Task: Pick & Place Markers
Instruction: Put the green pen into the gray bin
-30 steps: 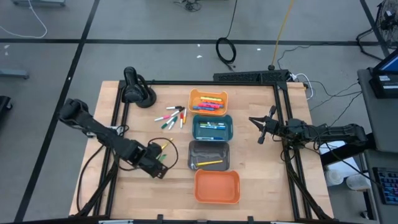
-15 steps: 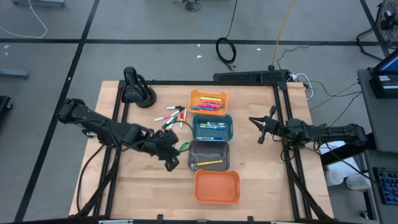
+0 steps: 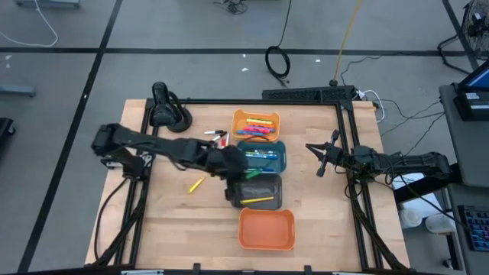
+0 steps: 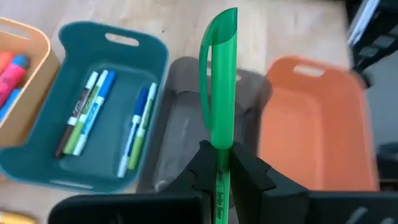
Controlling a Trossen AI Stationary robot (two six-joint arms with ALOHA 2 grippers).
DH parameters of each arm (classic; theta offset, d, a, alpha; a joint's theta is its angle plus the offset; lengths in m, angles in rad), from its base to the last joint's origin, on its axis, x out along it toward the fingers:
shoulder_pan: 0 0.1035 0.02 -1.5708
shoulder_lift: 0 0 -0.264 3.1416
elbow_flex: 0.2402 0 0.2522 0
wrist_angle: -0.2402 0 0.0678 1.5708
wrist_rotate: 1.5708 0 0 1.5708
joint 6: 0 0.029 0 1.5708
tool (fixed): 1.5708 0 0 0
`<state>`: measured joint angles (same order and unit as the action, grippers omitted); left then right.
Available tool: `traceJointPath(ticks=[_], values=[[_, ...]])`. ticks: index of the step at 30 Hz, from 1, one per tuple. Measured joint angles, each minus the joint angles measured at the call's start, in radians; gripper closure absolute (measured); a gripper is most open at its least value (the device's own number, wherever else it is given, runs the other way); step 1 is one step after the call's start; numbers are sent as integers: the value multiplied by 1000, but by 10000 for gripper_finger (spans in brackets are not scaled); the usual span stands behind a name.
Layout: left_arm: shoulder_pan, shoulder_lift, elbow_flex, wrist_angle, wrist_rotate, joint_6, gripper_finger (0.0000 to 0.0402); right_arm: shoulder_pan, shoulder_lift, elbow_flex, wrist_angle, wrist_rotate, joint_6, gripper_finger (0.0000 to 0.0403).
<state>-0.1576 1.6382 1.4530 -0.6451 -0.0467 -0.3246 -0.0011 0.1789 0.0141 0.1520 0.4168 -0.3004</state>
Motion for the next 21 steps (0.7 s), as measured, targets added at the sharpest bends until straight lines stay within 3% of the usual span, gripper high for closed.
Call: traceJointPath(ticks=[7, 21], values=[[13, 203, 149, -116, 23, 104, 377, 0, 0, 0, 0, 0, 0, 392], [28, 391, 156, -90, 80, 155, 372, 0, 0, 0, 0, 0, 0, 392]])
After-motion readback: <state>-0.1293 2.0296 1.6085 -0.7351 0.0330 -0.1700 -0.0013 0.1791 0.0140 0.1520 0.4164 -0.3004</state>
